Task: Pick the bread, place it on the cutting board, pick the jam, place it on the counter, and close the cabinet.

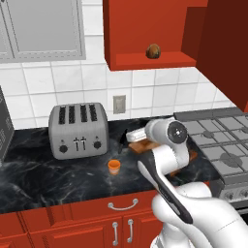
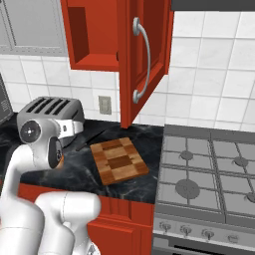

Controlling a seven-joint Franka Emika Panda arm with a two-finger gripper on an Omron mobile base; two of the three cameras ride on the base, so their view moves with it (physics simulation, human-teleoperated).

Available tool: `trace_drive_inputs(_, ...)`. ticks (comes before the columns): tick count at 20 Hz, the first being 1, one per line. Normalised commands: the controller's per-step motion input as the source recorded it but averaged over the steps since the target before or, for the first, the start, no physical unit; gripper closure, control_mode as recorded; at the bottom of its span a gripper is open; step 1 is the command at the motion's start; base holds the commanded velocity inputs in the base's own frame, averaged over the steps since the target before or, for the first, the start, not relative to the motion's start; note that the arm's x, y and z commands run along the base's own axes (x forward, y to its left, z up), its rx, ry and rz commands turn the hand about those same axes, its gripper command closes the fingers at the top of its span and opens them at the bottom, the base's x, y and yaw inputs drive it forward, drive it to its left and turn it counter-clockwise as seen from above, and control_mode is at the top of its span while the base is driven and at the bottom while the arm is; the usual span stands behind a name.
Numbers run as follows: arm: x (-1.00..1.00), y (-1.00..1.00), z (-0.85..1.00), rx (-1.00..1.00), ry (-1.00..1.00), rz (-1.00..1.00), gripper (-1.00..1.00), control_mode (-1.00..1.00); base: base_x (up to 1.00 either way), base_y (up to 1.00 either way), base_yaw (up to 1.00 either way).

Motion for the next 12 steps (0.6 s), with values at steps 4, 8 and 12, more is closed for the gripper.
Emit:
trace_drive_inputs(4,0.00,-0.05,0.24,0.04,0.02,0.00,-1.00,-1.00,0.00,0.00,0.00)
trace_drive_inputs(8,0.00,-0.06,0.23,0.03,0.01,0.00,-1.00,-1.00,0.00,0.00,0.00)
trace_drive_inputs(12,0.00,-0.07,0.22,0.04,0.00,0.00,-1.00,-1.00,0.00,0.00,0.00)
